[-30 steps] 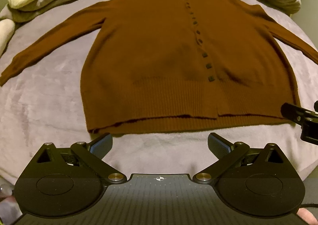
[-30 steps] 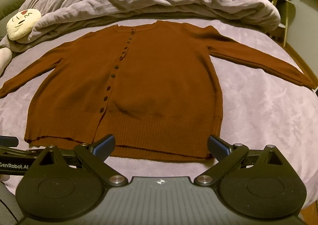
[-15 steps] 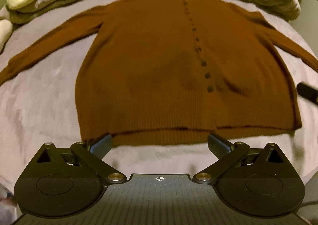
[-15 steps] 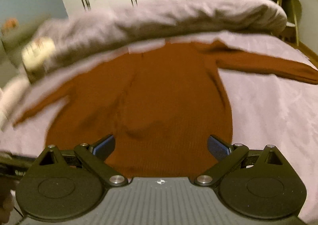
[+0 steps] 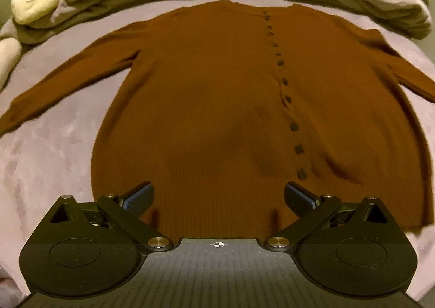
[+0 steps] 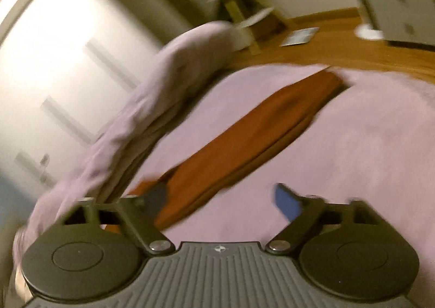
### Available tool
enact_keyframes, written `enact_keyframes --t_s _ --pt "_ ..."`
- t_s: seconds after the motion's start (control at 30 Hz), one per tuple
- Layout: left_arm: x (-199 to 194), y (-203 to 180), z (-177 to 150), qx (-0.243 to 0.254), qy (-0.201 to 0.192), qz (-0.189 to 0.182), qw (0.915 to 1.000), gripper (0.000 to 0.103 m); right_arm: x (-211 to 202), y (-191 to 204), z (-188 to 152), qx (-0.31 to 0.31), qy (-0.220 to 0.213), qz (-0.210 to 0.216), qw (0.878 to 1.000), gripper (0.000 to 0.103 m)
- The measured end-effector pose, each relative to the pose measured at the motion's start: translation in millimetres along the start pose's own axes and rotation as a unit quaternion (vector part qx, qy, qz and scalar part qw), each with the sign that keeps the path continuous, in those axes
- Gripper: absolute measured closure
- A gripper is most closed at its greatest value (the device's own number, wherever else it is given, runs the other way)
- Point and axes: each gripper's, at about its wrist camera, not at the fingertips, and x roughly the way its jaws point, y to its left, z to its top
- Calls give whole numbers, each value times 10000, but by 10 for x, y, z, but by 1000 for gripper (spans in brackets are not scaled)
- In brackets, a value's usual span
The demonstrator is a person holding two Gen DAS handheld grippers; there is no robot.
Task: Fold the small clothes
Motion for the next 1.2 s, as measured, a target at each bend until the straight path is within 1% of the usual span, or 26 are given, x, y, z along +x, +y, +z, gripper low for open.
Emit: enact_keyframes --t_s 0.07,0.17,0.27,0.37,0.4,0.47,0.5,0.57,0.63,0.67,0.73,0.77,0.8,0.87,0.93,1.0,1.07,1.1,1.13,1.17,1.2 --pt "35 -26 58 10 -55 78 10000 0 151 -229 193 381 -46 -298 9988 54" --pt "75 -50 131 -23 -124 28 9999 0 377 -519 372 992 -110 -669 9928 54" --pt "132 -64 196 -23 -103 23 9999 0 517 -728 450 1377 -143 -741 9876 55" --pt "141 -69 215 -27 -169 76 9998 0 587 -822 506 1549 -293 -720 9849 56" --pt "148 -61 220 -27 -183 97 9998 0 608 -823 519 1517 -311 -754 9851 57" --pt "156 -32 225 -43 -196 114 9997 0 687 -841 601 1376 -303 -875 9862 71" --pt "160 -18 222 -62 -194 120 9997 0 740 -839 626 1295 -274 -938 9868 76" --pt "184 35 240 -137 -205 104 9996 0 843 -768 708 1161 -217 -1055 9874 97" --pt "191 102 255 -227 -238 47 9994 0 878 -700 746 1010 -197 -1134 9882 97" --pt "188 133 263 -251 -280 31 9993 0 865 -625 750 819 -238 -1198 9891 97" --pt "160 202 274 -290 -480 130 9983 0 819 -390 748 256 -409 -1263 9908 97" --pt "149 231 282 -296 -565 189 9978 0 799 -227 727 -74 -480 -1227 9912 97" --pt "143 258 294 -298 -640 245 9972 0 779 -34 692 -440 -549 -1152 9909 97" --pt "125 334 320 -344 -707 178 9967 0 724 428 560 -1265 -674 -845 9861 97" --pt "90 437 339 -546 -790 -9 9954 0 676 950 329 -2043 -706 -358 9757 97" --pt "42 543 346 -810 -913 -188 9923 0 606 1433 13 -2715 -671 286 9597 98" --pt "13 629 386 -991 -984 -286 9898 0 516 1872 -393 -3390 -560 962 9342 97" --pt "0 649 406 -1015 -998 -286 9894 0 484 2046 -597 -3672 -435 1227 9210 97" --pt "-16 660 439 -1004 -1025 -278 9893 0 452 2187 -818 -3889 -222 1472 9091 92" --pt "-32 656 467 -964 -1062 -290 9892 0 432 2267 -975 -4008 -32 1619 9017 79" --pt "-49 632 510 -883 -1108 -355 9893 0 409 2300 -1131 -4089 96 1657 8974 73"
